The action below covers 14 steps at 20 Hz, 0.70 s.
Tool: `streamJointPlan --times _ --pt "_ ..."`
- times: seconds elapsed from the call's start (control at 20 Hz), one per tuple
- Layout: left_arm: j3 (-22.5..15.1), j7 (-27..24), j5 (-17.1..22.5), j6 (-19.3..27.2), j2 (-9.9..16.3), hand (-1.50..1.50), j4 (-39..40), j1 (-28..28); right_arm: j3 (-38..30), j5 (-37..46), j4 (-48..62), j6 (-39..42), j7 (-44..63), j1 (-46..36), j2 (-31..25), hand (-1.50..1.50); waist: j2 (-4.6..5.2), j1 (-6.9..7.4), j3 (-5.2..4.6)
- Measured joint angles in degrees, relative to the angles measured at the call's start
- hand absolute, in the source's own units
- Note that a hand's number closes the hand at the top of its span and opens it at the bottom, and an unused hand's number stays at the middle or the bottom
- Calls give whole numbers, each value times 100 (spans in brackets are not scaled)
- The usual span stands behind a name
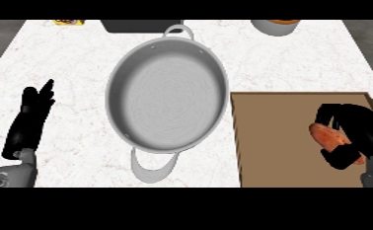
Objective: Pick the sweet potato from the tray and place it in the pot
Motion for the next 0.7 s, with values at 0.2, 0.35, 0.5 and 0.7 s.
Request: streamJointPlan --times 0.2,0.35,0.5,0.7 --pt "10 46 -49 -12 -8 0 56 -86 62 230 -407 -179 -215 92 -67 150 1 -8 1" --pt "29 -36 -40 -6 -52 0 25 31 15 331 -1059 -239 -87 207 -63 150 -6 -22 1" --pt "25 -16 -82 40 -81 0 23 44 -203 90 -1706 -391 -84 194 89 150 -19 -64 1" --pt "46 81 -49 -20 -38 0 -52 -3 -502 -350 -2470 -514 -113 -138 254 150 -29 -56 1"
